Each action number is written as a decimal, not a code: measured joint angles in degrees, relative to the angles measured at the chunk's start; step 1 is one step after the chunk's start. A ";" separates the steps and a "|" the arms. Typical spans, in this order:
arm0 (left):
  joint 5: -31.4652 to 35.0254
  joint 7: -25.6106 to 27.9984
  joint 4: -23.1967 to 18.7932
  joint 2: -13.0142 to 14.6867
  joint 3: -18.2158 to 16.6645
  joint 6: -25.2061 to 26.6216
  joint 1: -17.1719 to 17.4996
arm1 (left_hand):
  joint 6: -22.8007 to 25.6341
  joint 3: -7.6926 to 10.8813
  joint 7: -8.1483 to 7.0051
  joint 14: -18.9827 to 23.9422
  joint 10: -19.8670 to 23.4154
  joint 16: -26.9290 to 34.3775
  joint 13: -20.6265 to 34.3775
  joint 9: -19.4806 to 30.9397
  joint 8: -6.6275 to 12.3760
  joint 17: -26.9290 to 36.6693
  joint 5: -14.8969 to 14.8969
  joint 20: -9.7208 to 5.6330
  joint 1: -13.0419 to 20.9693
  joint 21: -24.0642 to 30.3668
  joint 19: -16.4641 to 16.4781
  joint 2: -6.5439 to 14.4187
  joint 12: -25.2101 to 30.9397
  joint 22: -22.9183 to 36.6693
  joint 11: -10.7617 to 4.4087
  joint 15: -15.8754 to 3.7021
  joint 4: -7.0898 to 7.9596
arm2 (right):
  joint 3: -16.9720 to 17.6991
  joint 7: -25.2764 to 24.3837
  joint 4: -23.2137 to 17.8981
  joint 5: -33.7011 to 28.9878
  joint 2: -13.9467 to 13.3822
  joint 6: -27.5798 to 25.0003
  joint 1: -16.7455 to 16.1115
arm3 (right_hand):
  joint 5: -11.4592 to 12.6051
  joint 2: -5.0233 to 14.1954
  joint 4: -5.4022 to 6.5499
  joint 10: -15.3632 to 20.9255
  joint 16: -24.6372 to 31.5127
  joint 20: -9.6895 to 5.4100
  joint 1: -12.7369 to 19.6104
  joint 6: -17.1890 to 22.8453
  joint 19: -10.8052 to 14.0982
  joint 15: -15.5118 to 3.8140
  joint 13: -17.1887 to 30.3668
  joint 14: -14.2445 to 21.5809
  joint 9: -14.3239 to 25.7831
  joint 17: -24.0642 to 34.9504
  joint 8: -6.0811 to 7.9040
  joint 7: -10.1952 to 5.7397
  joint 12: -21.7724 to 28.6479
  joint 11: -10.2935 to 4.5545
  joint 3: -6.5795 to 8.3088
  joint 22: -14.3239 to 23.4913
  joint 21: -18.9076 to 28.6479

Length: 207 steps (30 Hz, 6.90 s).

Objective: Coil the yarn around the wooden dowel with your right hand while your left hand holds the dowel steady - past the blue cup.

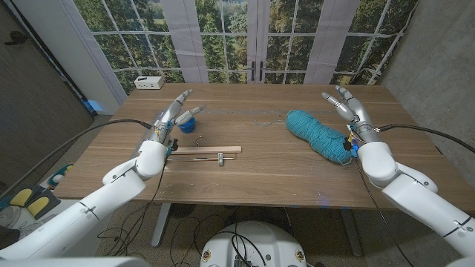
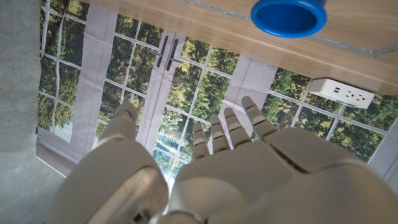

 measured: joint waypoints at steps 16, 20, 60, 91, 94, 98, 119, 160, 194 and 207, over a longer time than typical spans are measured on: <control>4.68 -3.93 -10.66 6.18 -2.11 14.27 4.81 | 0.63 -0.44 0.63 2.10 2.71 0.00 0.07 -0.01 -0.01 -0.01 0.48 -0.03 5.98 0.00 1.64 -2.99 0.00 -0.01 -0.81 -1.47 -0.44 | 4.97 -1.17 -6.32 -4.44 0.83 -5.04 -7.34 | -0.22 0.15 -0.48 -0.64 0.00 0.20 0.62 -0.92 -0.21 0.00 0.00 -0.01 0.00 0.00 -0.51 -0.11 -0.42 -0.63 0.01 0.00 -0.44; 5.03 -5.40 -12.34 7.34 -2.27 17.36 5.25 | 1.23 -0.81 1.23 4.03 4.18 0.06 0.34 -0.01 -0.01 -0.01 0.48 -1.10 7.46 -0.34 1.91 -4.02 0.00 -0.01 -1.18 -1.54 -0.15 | 5.63 -1.18 -7.72 -5.63 1.13 -6.75 -8.34 | -0.22 -0.15 -0.68 -0.63 0.00 0.20 0.92 -1.01 -0.21 -0.14 0.00 -0.14 0.00 -0.01 -0.51 -0.02 -0.83 -0.63 -0.19 -0.01 -0.43; 11.05 -19.06 -24.52 18.39 9.32 45.49 -1.36 | 11.99 -3.96 3.16 7.45 8.69 -0.19 1.63 0.80 1.77 0.29 3.87 0.68 21.15 -1.15 4.95 -4.97 0.55 0.00 -1.80 -1.57 0.33 | 8.49 1.37 -11.30 -11.30 5.45 -9.90 -11.09 | -0.65 0.08 -0.94 -0.93 -0.24 0.19 1.13 -0.99 -0.20 -0.21 -0.02 -0.22 0.22 0.27 -0.50 -0.02 -0.83 -0.92 -0.47 -0.02 -0.83; 16.40 -23.16 -22.41 18.81 19.79 51.86 -8.25 | 18.75 -6.75 1.35 11.25 14.89 0.00 2.99 1.59 2.84 0.12 8.48 0.72 30.42 -1.35 8.49 -3.32 1.90 -0.01 -5.19 -1.64 1.35 | 7.06 2.29 -11.86 -12.34 6.01 -11.26 -9.69 | -0.85 0.08 -0.77 -0.93 -0.24 0.19 1.13 -0.99 -0.20 -0.21 -0.02 -0.22 0.28 0.54 -0.50 -0.02 -0.83 -0.92 -0.64 -0.02 -1.06; 15.65 -22.59 -21.08 18.37 19.32 50.69 -7.79 | 19.36 -7.09 1.56 11.99 15.70 0.01 3.18 1.59 2.83 0.11 8.54 -0.78 31.74 -1.11 9.57 -2.75 2.27 -0.01 -4.80 -1.76 1.31 | 6.94 2.30 -11.87 -12.35 6.04 -11.44 -9.55 | -1.03 0.08 -0.77 -0.93 -0.24 0.19 1.13 -0.99 -0.20 -0.21 -0.02 -0.22 0.28 0.54 -0.50 -0.02 -0.83 -0.92 -0.64 -0.02 -1.06; 14.73 -22.04 -20.21 18.06 18.96 49.49 -7.55 | 19.78 -7.59 1.98 12.69 16.38 0.22 3.26 1.58 2.83 0.12 8.97 -2.40 32.66 -0.66 11.19 -2.44 2.27 -0.15 -4.31 -1.85 1.27 | 6.55 2.31 -11.87 -12.35 6.05 -11.66 -9.22 | -1.07 0.08 -0.60 -0.93 -0.23 0.40 1.13 -0.99 0.01 -0.21 -0.02 -0.22 0.27 0.54 -0.50 -0.02 -0.83 -0.92 -0.82 -0.02 -1.16; 11.97 -19.37 -14.87 15.76 17.90 43.35 -6.83 | 25.10 -8.91 1.96 18.05 19.89 1.28 4.31 1.85 3.49 0.55 9.65 -0.87 37.68 1.84 21.63 0.92 3.10 -0.66 -4.94 -1.89 1.70 | 6.03 2.28 -11.70 -11.70 6.00 -12.38 -8.72 | -1.06 0.55 -0.28 -0.50 -0.23 0.40 0.66 -0.77 0.01 -0.23 -0.02 0.23 0.27 0.53 -0.50 -0.23 -0.83 -0.92 -1.14 -0.02 -1.27; 13.39 1.21 0.21 6.02 14.85 27.49 -1.63 | 44.04 -10.50 9.63 41.42 43.53 16.50 6.78 0.74 5.38 13.17 0.35 -6.73 54.24 19.12 40.78 4.73 11.32 1.91 0.71 1.40 0.59 | 8.46 0.87 -13.62 -11.11 7.43 -11.59 -12.72 | -1.50 1.52 0.49 0.10 0.00 0.71 -0.32 -0.46 0.73 -0.30 0.26 0.93 0.26 0.81 -0.50 -0.53 -0.83 -0.91 -1.90 0.27 -1.48; 25.72 17.15 -1.98 5.72 6.58 13.71 4.03 | 54.18 -12.84 6.23 47.05 49.24 15.82 13.05 0.42 6.83 15.45 2.23 -9.39 56.20 24.57 43.32 2.76 10.70 2.48 -3.61 -4.35 1.25 | 13.17 -3.00 -16.66 -14.12 14.72 -8.36 -20.62 | -1.50 2.06 0.31 0.72 0.00 0.40 -0.23 -0.24 1.04 -0.41 0.11 1.65 0.25 0.75 -0.50 -0.30 -0.83 -0.92 -2.08 0.27 -1.48; 25.29 18.94 -0.16 4.13 3.97 7.24 4.11 | 57.36 -13.06 4.70 49.62 49.54 15.63 13.54 0.89 7.49 15.81 3.19 -9.81 57.20 25.79 43.17 3.22 10.48 2.25 -3.91 -8.13 1.38 | 14.85 -2.74 -20.19 -17.57 17.13 -13.35 -24.21 | -1.50 1.52 -1.26 0.63 -0.24 0.39 1.82 1.43 1.66 -0.63 0.27 2.04 0.25 0.61 -0.10 0.56 -0.88 -0.91 -2.14 0.13 -1.72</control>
